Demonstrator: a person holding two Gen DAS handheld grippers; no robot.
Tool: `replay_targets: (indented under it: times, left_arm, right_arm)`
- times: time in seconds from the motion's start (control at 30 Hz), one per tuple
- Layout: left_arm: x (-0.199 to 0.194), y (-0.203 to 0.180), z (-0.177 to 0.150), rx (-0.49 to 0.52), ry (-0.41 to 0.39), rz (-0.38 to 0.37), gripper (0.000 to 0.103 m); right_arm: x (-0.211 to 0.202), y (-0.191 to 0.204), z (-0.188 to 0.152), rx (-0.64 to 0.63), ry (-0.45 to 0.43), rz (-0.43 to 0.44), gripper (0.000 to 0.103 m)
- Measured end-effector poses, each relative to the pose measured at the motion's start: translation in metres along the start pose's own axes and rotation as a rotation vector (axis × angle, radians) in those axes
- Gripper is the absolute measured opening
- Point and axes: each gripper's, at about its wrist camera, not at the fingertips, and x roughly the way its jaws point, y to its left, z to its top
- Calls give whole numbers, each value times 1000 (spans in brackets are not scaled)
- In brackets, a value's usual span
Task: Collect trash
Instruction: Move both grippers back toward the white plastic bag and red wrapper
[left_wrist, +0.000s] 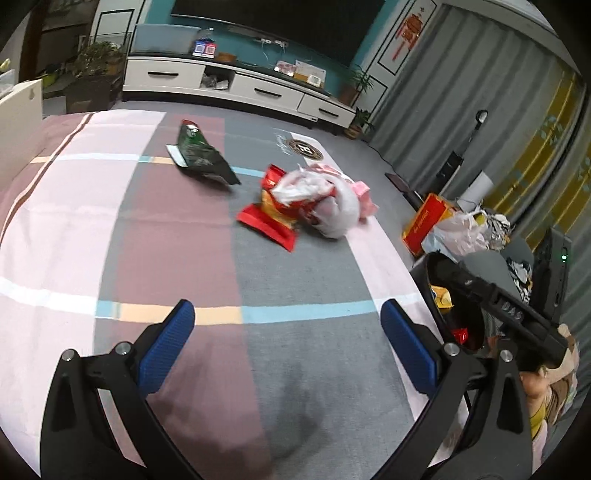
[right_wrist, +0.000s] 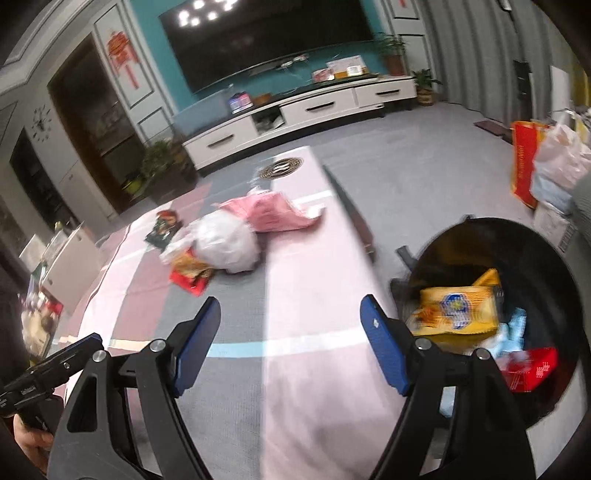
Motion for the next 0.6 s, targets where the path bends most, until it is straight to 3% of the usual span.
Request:
replay_targets:
  times: [0.1,0.3,0.47,0.6]
  left_arm:
    - [-5,13,-2,11,-8,32,100]
    - [-10,40,-3,-64,1,16,100]
    - [-6,46,-1,-89,8,16,100]
    - [-1,47,2,-84,15,8,100]
  right_arm:
    - [14,19,0,-19,8,3,77]
    - [41,42,10,-22,14,25,77]
    - [69,42,23,55,38,49,77]
    - [88,46,36,45,49,20,77]
